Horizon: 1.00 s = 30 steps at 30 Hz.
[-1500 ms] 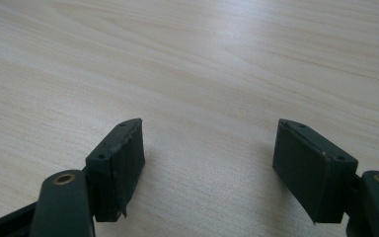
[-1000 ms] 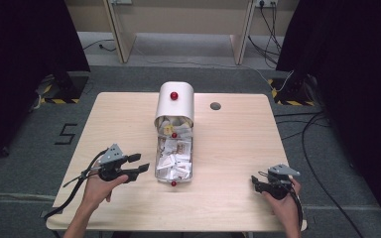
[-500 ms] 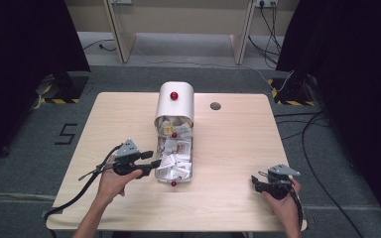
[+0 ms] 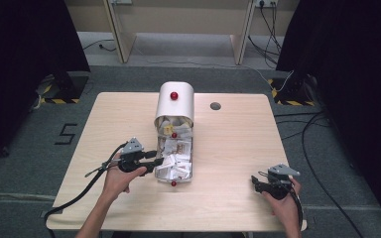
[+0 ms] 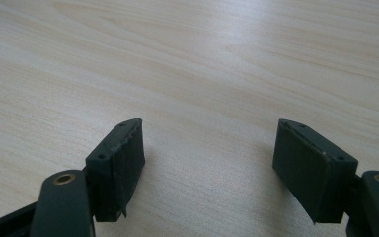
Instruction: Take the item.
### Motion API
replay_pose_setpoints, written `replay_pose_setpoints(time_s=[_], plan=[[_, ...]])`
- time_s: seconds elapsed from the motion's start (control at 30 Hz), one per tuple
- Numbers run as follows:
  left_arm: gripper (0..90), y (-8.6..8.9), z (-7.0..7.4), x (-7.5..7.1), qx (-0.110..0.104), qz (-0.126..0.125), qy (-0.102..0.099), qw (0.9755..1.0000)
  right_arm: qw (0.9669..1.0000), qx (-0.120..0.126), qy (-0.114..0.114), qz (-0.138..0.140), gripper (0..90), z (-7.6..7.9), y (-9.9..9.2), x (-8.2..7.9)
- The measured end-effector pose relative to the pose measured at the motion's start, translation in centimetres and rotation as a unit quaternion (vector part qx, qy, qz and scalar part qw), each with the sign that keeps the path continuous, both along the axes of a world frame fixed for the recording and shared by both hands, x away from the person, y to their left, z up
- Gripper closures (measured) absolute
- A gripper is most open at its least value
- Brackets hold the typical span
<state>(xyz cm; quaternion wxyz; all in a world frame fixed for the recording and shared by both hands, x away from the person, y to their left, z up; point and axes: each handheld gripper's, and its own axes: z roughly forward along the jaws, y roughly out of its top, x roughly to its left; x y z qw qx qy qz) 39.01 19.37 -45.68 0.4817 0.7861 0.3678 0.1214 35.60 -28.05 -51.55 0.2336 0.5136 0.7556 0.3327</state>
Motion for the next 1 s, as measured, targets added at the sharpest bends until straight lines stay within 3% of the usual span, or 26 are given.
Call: replay_pose_setpoints(time_s=[0.47, 0.7, 0.9, 1.0], plan=[[64.0, -0.8, -0.5, 0.8, 0.009, -0.007, 0.011, 0.9999, 1.0, 0.0, 0.0, 0.0, 28.6, 0.0, 0.0, 0.0], [65.1, -1.8, -0.7, 0.7, 0.047, -0.014, 0.004, 0.9988, 1.0, 0.0, 0.0, 0.001, 28.6, 0.0, 0.0, 0.0], [75.4, -2.0, -0.9, 0.7, 0.067, -0.019, 0.004, 0.9976, 1.0, 0.0, 0.0, 0.001, 28.6, 0.0, 0.0, 0.0], [81.8, -2.1, -0.9, 0.6, 0.066, -0.026, -0.001, 0.9975, 1.0, 0.0, 0.0, 0.001, 28.6, 0.0, 0.0, 0.0]])
